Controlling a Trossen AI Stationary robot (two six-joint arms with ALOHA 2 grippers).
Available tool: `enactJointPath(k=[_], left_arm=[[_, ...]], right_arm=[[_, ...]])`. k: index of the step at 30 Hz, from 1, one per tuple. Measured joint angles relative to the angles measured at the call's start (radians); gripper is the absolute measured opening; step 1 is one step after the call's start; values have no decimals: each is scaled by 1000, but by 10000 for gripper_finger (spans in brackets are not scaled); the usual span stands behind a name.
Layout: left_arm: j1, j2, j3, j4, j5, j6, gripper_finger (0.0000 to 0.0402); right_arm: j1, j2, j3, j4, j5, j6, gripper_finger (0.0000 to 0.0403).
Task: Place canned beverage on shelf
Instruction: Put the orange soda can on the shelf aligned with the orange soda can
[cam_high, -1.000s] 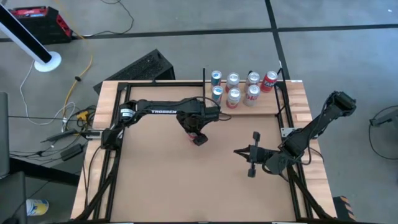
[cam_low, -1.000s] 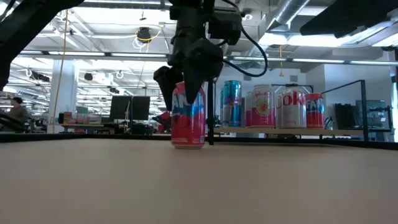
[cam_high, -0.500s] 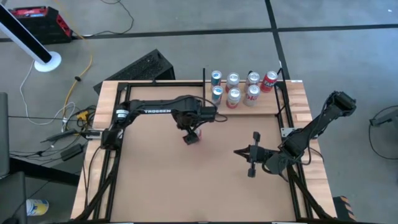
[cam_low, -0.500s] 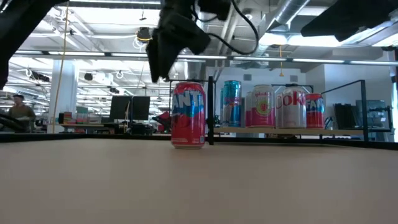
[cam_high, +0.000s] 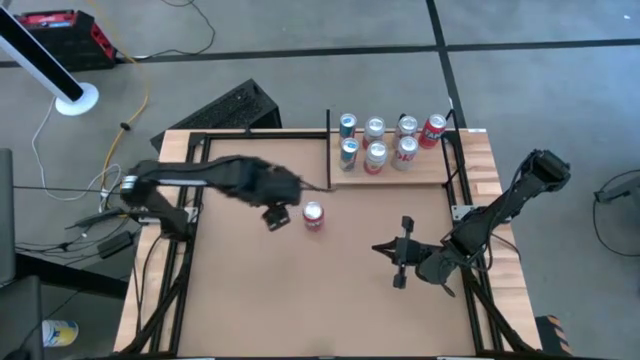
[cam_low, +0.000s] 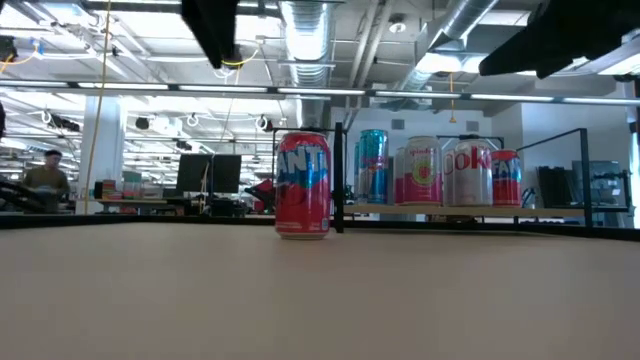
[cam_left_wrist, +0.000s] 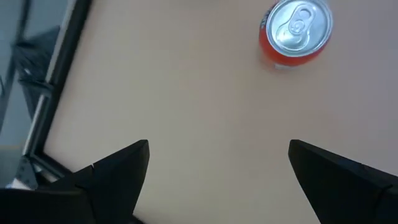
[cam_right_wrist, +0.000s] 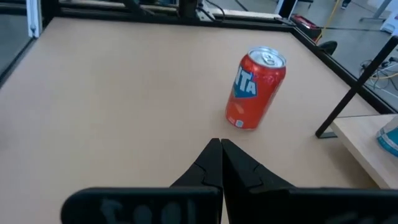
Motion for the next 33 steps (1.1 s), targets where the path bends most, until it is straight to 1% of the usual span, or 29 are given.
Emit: enactJointPath(k=[2,4,6,8,11,13,16,19,21,24,26,29,31,32,33], left_arm=[[-34,-91,-113,78,-42,-22,371],[-65,-188,-252,180,-77,-43,371],[-93,-287,-416,320,-123,-65,371],[-118,-379,-592,495,-153,-64,371],[-146,-495,-864,830,-160,-15,371],[-159,-549,-1031,1092,-141,60,371],[-163,-589,-1263,1528,-95,173,371],[-162,-593,-1443,1935,-51,254,371],[-160,-591,-1525,2130,-46,297,371],[-153,-591,-1600,2297,-49,343,371],[-148,-591,-1629,2342,-49,373,371],[-125,-592,-1640,2336,-40,427,371],[-102,-592,-1641,2318,-13,459,371],[-86,-592,-1641,2316,13,472,371],[-66,-592,-1641,2318,45,481,371]], right_arm=[[0,1,0,7,0,0,21],[-2,0,0,26,0,-3,21],[-10,1,0,38,0,-14,21],[-25,1,0,66,0,-32,21],[-57,1,0,96,0,-38,21],[-81,1,0,111,1,-37,21],[-121,1,0,113,1,-38,21],[-171,1,0,146,1,-38,21],[-208,17,0,189,4,-39,22],[-264,49,-1,243,3,-103,30],[-302,77,0,299,3,-155,38],[-360,131,0,384,-8,-239,46],[-403,165,0,461,-65,-307,50],[-427,179,0,507,-113,-336,53],[-454,192,0,561,-183,-363,57]])
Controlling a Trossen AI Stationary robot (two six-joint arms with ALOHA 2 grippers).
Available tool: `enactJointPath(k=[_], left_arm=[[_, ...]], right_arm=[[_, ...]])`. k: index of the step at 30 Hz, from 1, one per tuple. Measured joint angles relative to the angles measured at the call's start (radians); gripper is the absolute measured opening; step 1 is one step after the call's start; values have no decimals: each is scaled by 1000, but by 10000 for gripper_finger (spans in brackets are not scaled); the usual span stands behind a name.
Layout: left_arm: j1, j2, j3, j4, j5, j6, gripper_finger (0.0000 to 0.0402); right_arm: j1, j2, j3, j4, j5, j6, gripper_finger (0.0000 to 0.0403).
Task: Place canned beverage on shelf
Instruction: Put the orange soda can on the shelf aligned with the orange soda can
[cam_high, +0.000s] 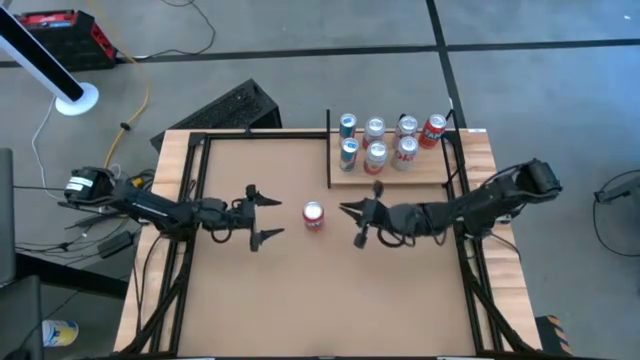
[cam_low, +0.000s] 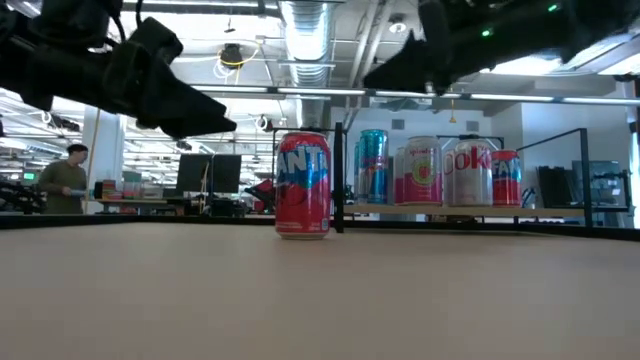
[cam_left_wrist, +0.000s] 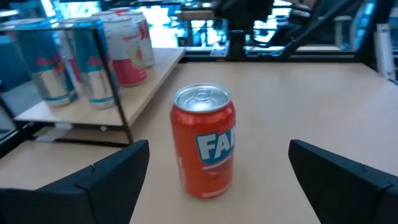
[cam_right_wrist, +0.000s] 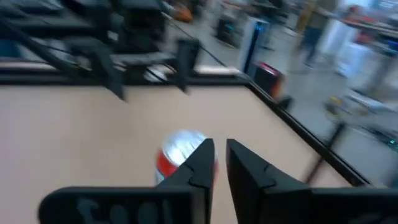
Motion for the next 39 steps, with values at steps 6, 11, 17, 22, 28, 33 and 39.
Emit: enactJointPath(k=[6,11,17,22,28,33,39], left_arm=[[159,-19,0,-8,172,28,371],[301,-87,0,-95,319,51,371],[395,-196,0,-192,501,80,371],[402,-255,-18,-210,654,112,371],[394,-303,-70,-139,662,133,371],[395,-337,-76,-118,529,99,371],[395,-343,-77,-134,470,85,371]], right_arm=[[-169,19,0,161,-311,-99,105],[-256,19,1,249,-392,-99,165],[-240,120,57,265,-456,-61,248],[-174,226,158,210,-419,-110,297],[-115,251,284,-54,-240,-45,306],[-90,250,300,-129,-236,43,306],[-88,250,301,-121,-235,47,306]])
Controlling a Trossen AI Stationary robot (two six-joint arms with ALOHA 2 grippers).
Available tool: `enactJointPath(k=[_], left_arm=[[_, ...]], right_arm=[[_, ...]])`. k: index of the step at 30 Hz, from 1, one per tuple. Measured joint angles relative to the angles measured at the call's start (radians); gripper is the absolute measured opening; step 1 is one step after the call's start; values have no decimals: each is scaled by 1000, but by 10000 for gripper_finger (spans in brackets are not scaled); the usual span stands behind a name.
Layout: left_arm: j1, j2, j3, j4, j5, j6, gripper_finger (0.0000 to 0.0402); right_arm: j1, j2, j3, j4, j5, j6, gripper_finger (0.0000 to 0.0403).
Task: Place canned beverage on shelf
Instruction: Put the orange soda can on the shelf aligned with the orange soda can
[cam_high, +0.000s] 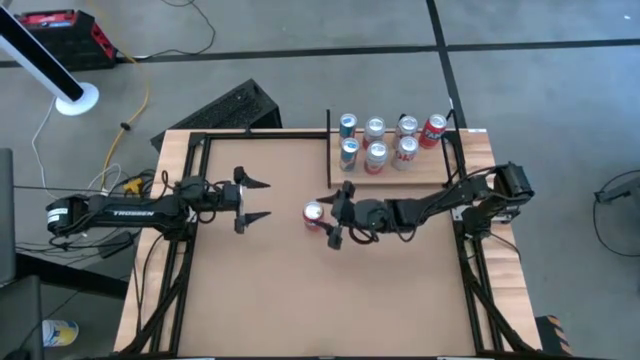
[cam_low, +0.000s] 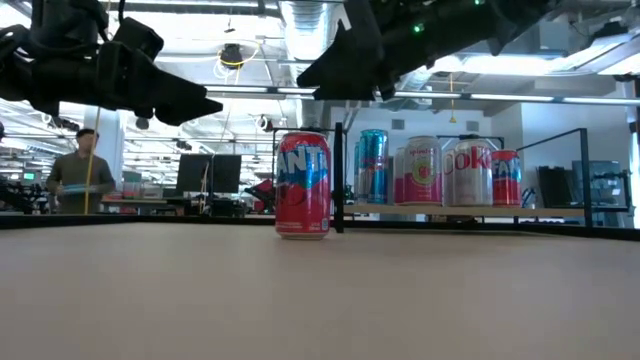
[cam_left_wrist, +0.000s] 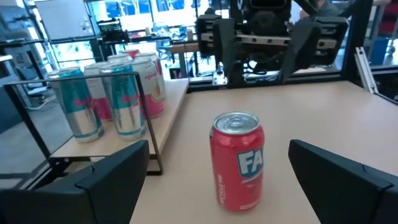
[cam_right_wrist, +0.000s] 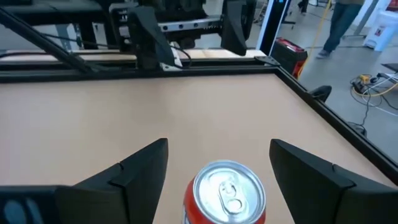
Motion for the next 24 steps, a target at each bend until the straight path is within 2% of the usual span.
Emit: enactJointPath(k=[12,16,24], left_arm=[[0,0,0,-21,47,-34,371],[0,0,0,-33,47,-53,371],[-1,0,0,-30,56,-68,371]], right_arm=[[-7,-1,0,31,2,5,306],[-7,-1,0,30,4,69,309],[-14,-1,0,16,36,94,354]])
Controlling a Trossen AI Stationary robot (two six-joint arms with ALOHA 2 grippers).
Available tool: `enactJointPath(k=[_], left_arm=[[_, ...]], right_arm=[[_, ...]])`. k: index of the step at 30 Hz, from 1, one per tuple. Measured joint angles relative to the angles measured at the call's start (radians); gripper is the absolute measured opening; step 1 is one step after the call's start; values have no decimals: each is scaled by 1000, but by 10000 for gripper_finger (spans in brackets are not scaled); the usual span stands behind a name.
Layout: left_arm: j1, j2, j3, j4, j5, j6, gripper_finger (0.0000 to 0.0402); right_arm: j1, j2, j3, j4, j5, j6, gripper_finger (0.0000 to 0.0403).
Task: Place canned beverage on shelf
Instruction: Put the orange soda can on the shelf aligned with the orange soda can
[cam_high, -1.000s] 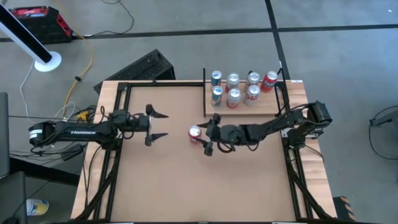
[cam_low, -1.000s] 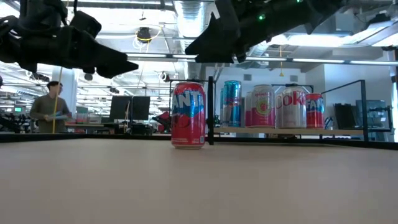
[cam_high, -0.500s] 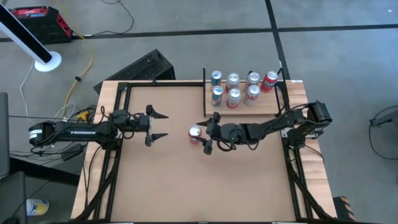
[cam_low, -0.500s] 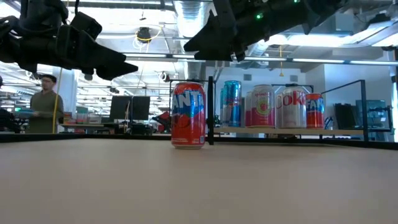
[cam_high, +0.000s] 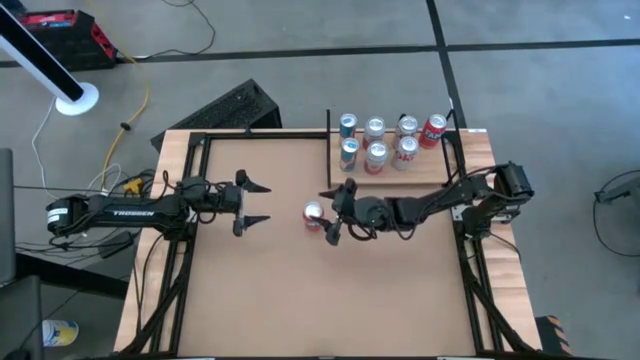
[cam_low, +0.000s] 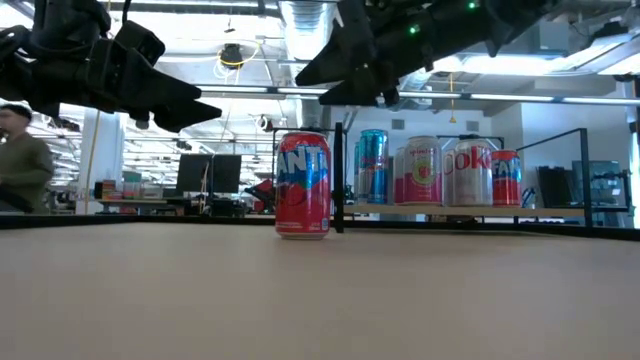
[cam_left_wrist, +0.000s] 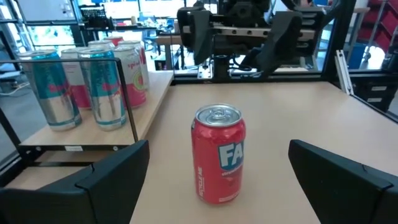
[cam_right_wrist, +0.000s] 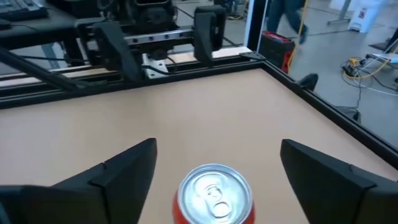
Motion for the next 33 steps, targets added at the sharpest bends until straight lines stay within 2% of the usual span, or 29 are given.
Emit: enactJointPath(k=[9,12,19,26,33], left_arm=[[0,0,0,-4,1,10,370],[0,0,0,-4,1,11,370],[0,0,0,-10,9,10,370],[0,0,0,-21,11,11,370],[0,0,0,-17,11,11,370]], right_arm=[[-13,2,0,2,2,33,398],[-9,37,0,20,5,38,398],[10,135,28,85,101,15,396],[34,151,47,74,211,18,396],[36,164,47,78,227,67,396]])
